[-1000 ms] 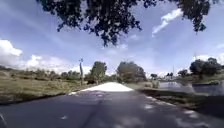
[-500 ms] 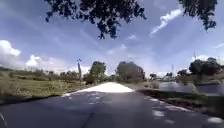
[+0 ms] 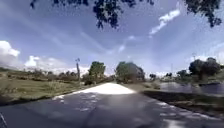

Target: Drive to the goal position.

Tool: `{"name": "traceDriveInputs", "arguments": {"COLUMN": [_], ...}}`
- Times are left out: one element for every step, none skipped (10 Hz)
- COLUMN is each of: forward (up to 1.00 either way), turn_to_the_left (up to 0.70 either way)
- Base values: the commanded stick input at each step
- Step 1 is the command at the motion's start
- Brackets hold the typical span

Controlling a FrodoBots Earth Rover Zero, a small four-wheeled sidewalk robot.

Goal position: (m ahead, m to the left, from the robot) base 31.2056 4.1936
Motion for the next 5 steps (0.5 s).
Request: {"name": "traceDriveInputs", "arguments": {"forward": [0.85,0.85,0.85,0.85,0.85], "turn_to_the_left": [0.0,0.0,0.0,0.0,0.0]}}
